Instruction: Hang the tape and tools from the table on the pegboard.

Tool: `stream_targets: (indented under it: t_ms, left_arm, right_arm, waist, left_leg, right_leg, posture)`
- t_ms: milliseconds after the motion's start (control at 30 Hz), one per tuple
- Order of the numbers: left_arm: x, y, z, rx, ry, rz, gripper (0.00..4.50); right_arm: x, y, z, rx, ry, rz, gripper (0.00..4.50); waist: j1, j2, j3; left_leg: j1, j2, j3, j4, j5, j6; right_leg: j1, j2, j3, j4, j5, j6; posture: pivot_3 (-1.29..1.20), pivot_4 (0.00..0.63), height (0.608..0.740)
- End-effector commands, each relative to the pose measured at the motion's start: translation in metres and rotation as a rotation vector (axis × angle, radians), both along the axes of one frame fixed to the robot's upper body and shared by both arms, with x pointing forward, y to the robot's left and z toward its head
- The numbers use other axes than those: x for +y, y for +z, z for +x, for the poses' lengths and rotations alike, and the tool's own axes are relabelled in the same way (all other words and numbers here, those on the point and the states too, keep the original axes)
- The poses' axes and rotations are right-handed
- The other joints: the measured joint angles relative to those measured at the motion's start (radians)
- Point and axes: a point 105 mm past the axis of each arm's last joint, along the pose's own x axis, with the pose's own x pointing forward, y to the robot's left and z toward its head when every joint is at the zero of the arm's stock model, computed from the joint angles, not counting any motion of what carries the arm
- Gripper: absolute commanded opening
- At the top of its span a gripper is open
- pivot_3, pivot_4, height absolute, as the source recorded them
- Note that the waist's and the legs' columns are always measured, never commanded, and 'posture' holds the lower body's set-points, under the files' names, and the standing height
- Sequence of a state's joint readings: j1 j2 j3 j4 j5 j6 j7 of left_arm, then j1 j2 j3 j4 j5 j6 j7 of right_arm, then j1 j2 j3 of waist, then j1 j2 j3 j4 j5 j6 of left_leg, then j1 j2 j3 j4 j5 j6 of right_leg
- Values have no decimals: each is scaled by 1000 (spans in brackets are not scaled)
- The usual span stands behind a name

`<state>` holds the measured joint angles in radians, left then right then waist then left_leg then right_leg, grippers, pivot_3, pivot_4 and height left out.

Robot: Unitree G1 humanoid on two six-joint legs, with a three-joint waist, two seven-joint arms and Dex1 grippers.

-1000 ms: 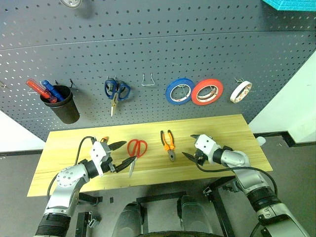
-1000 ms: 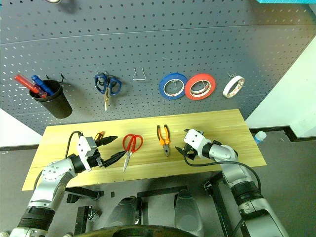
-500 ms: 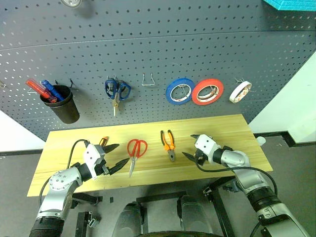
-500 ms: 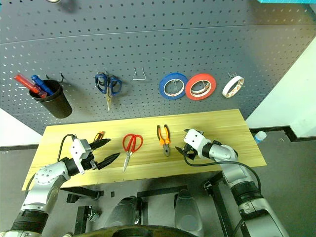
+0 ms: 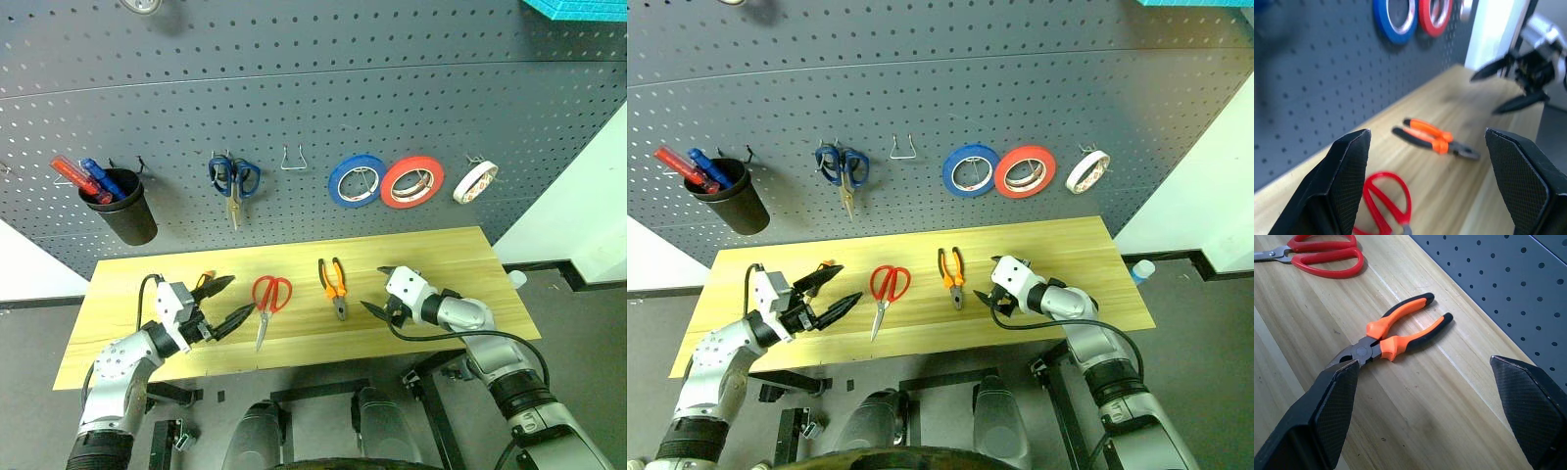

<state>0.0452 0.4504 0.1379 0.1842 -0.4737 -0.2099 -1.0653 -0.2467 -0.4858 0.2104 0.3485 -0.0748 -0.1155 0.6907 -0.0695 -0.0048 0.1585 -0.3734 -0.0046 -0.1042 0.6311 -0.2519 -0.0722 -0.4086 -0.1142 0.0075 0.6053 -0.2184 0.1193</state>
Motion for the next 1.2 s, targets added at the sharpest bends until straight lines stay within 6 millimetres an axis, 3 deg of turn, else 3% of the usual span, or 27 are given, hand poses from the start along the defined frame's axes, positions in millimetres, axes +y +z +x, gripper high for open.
stream_targets:
  t_ms: [33, 300, 433, 600, 800, 1200]
  left_arm:
    - [5, 5, -2, -46, 3, -25, 3896]
    - [16, -8, -8, -45, 16, 34, 3896]
    - [34, -24, -13, 55, 28, 125, 3896]
    - [42, -32, -21, 136, 9, 166, 3896]
    - [39, -30, -30, 159, -44, 164, 3896]
    - [36, -34, -38, 165, -64, 170, 3896]
  right_arm:
    - [5, 12, 5, -46, 12, 13, 4452]
    - [18, 5, 4, 4, 23, 31, 4452]
    - [42, 3, 9, 54, 24, 48, 4452]
    - [67, 1, 20, 165, -32, 91, 4452]
    - [80, -7, 39, 301, -243, 107, 4452]
    - [96, -19, 48, 438, -468, 79, 4452]
  waist:
    - [0, 0, 0]
    - [-1, -1, 1]
    - [-3, -2, 1]
    - [0, -2, 3]
    - [0, -2, 3]
    - [-2, -1, 4]
  left_leg:
    - [0, 0, 0, 0, 0, 0]
    - [0, 0, 0, 0, 0, 0]
    - [0, 1, 0, -1, 0, 0]
    - [-2, 1, -1, -1, 0, 0]
    - [-2, 1, -1, -3, 0, 0]
    - [-6, 1, -2, -4, 0, 0]
  right_leg:
    - [0, 0, 0, 0, 0, 0]
    - [0, 0, 0, -1, 0, 0]
    - [-1, 0, 0, 0, 0, 0]
    - [-2, 0, 0, 0, 0, 0]
    - [-4, 0, 0, 0, 0, -1]
    - [-14, 1, 0, 9, -3, -4]
  posture:
    - [-97, 124, 730]
    - [-93, 129, 730]
    - [-93, 132, 730]
    - [-81, 135, 730]
    - [-67, 140, 730]
    - [-67, 145, 730]
